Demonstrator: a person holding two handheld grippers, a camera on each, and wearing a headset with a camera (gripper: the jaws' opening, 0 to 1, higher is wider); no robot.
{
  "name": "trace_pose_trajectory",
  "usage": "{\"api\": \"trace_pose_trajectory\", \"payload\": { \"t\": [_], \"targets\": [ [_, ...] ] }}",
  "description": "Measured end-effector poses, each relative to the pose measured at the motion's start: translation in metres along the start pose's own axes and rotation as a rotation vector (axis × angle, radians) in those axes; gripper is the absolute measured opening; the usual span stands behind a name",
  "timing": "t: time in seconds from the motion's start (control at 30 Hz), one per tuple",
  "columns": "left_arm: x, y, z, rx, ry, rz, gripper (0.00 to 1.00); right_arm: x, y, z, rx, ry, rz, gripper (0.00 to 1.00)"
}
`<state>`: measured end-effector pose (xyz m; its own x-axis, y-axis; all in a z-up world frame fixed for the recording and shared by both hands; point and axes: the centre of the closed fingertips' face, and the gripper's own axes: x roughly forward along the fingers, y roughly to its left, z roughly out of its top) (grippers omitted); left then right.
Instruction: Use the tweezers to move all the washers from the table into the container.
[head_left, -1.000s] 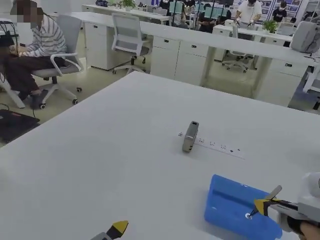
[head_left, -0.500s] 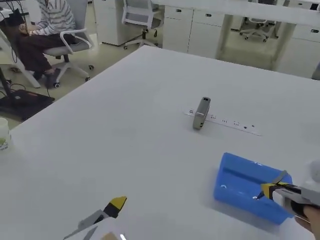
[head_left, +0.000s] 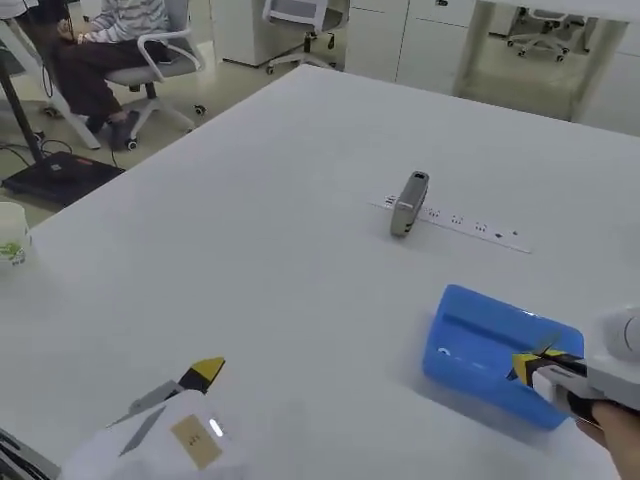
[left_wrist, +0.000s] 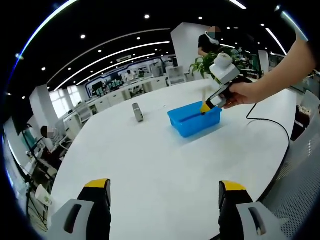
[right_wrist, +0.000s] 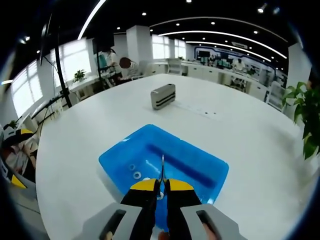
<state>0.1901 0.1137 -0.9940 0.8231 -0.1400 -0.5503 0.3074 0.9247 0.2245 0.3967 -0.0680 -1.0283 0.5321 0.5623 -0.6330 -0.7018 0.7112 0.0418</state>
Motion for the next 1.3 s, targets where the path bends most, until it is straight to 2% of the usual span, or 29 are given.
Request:
{"api": "trace_pose_trajectory", "payload": {
  "t": [0.17,0.27,0.4,0.5,0.57,0.6,0.67,0.7,0.77,0.8,0.87,0.93,1.03,1.1,1.2,1.3],
  "targets": [
    [0.0,0.001,-0.001,0.03,0.009,0.015,0.91,0.0,-0.002,0.0,0.005,0.0,0.018,0.03],
    [-0.001,0.004,0.0,0.042,0.012,0.034,0.9,0.001,-0.003,0.001,0.038,-0.001,0.037,0.04],
    [-0.004,0.004,0.006,0.017,-0.01,0.028,0.85,0.001,-0.006,0.002,0.051,0.011,0.03,0.04],
    [-0.004,0.001,0.007,0.007,0.001,0.01,0.8,-0.006,-0.003,0.007,0.037,0.002,0.049,0.03],
    [-0.005,0.002,0.012,0.002,0.001,0.006,0.77,-0.014,0.001,0.013,0.036,-0.016,0.065,0.02],
    [-0.006,0.001,0.02,-0.015,-0.01,-0.007,0.76,-0.019,0.004,0.016,0.034,-0.023,0.071,0.02],
    [-0.007,-0.003,0.039,-0.04,-0.065,-0.043,0.74,-0.032,0.013,0.029,-0.001,-0.063,0.096,0.02],
    [-0.008,-0.009,0.051,-0.043,-0.096,-0.09,0.75,-0.041,0.024,0.035,-0.035,-0.078,0.136,0.03],
    [-0.009,-0.015,0.062,-0.058,-0.101,-0.143,0.79,-0.058,0.044,0.044,-0.01,-0.09,0.199,0.03],
    [-0.01,-0.016,0.072,-0.073,-0.111,-0.165,0.8,-0.065,0.053,0.047,-0.009,-0.094,0.228,0.03],
    [-0.014,-0.023,0.089,-0.106,-0.131,-0.234,0.75,-0.08,0.069,0.057,-0.057,-0.119,0.258,0.03],
    [-0.019,-0.026,0.108,-0.126,-0.174,-0.277,0.74,-0.095,0.088,0.064,-0.088,-0.136,0.297,0.02],
    [-0.03,-0.026,0.14,-0.139,-0.243,-0.332,0.77,-0.113,0.111,0.07,-0.147,-0.146,0.332,0.02],
    [-0.038,-0.031,0.156,-0.15,-0.259,-0.393,0.74,-0.124,0.126,0.073,-0.125,-0.152,0.371,0.02],
    [-0.05,-0.037,0.174,-0.133,-0.284,-0.461,0.7,-0.136,0.144,0.075,-0.109,-0.17,0.422,0.02],
    [-0.065,-0.052,0.193,-0.145,-0.318,-0.586,0.66,-0.146,0.164,0.071,-0.097,-0.166,0.494,0.02]
  ]
}}
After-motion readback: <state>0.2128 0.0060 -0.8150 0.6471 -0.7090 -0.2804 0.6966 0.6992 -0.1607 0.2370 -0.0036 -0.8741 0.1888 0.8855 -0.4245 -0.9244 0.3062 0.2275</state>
